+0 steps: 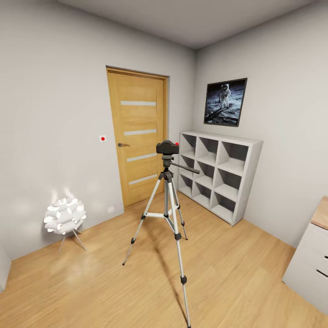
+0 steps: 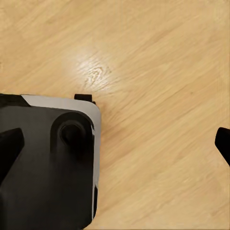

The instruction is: Attach the digital camera to the camera tripod in the bedroom.

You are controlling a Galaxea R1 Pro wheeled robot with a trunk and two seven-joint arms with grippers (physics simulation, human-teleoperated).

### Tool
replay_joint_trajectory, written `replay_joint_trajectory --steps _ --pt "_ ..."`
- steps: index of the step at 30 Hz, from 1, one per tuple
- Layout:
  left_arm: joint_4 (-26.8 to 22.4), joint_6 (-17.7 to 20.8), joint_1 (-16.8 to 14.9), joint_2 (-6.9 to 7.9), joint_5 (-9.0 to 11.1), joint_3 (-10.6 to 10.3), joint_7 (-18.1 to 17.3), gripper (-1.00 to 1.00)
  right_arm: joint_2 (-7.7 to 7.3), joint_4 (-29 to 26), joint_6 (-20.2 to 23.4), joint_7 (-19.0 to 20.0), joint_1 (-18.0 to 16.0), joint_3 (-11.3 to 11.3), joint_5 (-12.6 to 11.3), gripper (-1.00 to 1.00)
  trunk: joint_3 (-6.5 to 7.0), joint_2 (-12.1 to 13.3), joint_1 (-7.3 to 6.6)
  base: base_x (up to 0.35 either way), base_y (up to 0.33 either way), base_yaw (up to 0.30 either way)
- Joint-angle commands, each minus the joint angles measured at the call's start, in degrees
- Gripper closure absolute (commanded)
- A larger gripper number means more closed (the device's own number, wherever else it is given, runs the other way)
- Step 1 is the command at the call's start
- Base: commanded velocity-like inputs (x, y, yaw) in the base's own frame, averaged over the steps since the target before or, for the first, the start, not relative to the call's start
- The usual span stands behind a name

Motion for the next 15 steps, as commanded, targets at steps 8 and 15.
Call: replay_joint_trajectory --steps 8,15 --pt "-0.24 -0.21 -0.05 0.05 0.33 -0.49 0.42 -1.00 1.55 0.03 -4.16 -0.10 -0.01 0.46 -0.61 -1.00 -0.02 -0.04 0.02 0.000 0.000 0.000" --pt "-0.24 -0.21 -0.05 0.05 0.32 -0.49 0.40 -1.00 1.64 0.03 -4.38 -0.10 -0.01 0.46 -0.58 -1.00 -0.02 -0.04 0.02 0.000 0.000 0.000"
